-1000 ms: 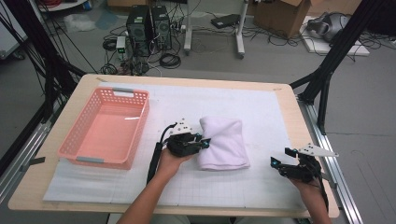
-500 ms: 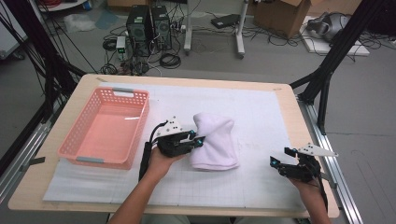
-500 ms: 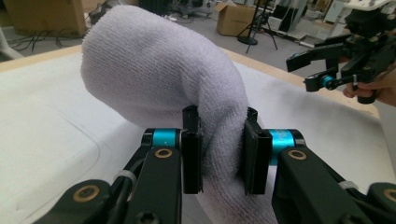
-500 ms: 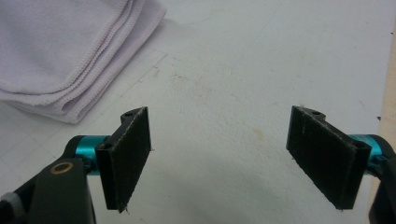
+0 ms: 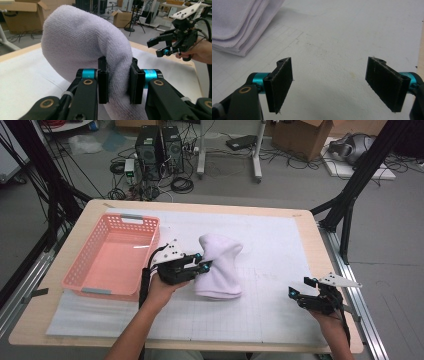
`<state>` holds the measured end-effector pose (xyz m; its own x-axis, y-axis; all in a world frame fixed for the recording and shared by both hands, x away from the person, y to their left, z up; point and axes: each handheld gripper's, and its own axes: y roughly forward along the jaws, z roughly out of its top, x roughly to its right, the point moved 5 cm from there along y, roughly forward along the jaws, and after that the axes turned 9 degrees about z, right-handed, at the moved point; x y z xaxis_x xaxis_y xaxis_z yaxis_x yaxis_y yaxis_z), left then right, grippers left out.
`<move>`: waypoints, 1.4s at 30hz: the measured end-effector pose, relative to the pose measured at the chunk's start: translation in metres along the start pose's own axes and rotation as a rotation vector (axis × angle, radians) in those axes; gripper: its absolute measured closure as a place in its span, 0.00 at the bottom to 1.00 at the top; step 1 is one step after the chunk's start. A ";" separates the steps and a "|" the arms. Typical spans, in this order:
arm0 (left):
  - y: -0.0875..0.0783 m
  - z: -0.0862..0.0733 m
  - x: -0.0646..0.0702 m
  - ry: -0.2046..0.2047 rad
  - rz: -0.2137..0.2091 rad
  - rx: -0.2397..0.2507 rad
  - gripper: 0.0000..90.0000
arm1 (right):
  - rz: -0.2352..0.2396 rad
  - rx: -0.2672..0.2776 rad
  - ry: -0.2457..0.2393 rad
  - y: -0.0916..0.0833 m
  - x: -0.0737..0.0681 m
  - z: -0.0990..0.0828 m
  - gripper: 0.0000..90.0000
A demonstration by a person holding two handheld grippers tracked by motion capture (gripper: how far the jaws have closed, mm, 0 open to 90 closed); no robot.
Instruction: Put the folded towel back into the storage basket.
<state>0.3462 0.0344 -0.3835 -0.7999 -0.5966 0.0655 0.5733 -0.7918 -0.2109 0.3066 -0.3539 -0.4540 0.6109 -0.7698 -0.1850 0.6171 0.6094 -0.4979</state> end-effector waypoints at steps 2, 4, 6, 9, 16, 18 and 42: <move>-0.004 0.004 -0.002 0.009 -0.001 0.008 0.82 | -0.001 0.002 -0.004 0.000 0.000 0.000 0.23; -0.008 0.008 -0.004 0.014 -0.004 0.014 0.82 | -0.001 0.002 -0.003 0.000 0.000 0.000 0.23; -0.013 0.013 -0.007 0.017 -0.007 0.022 0.82 | 0.002 0.002 -0.001 0.000 0.001 0.000 0.23; -0.022 0.020 -0.013 0.015 -0.019 0.032 0.82 | 0.000 0.002 -0.002 0.000 0.000 0.000 0.23; -0.046 0.035 -0.030 0.017 -0.021 0.056 0.82 | -0.002 0.004 -0.004 0.001 0.000 0.002 0.23; -0.052 0.038 -0.035 0.016 -0.017 0.063 0.82 | -0.002 0.004 -0.005 0.001 0.000 0.002 0.23; -0.146 0.066 -0.107 -0.004 0.067 0.143 0.82 | -0.013 0.008 -0.003 0.004 -0.001 0.005 0.23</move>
<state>0.3599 0.2051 -0.2956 -0.7586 -0.6489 0.0597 0.6449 -0.7607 -0.0737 0.3109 -0.3494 -0.4514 0.6042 -0.7770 -0.1766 0.6288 0.6011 -0.4932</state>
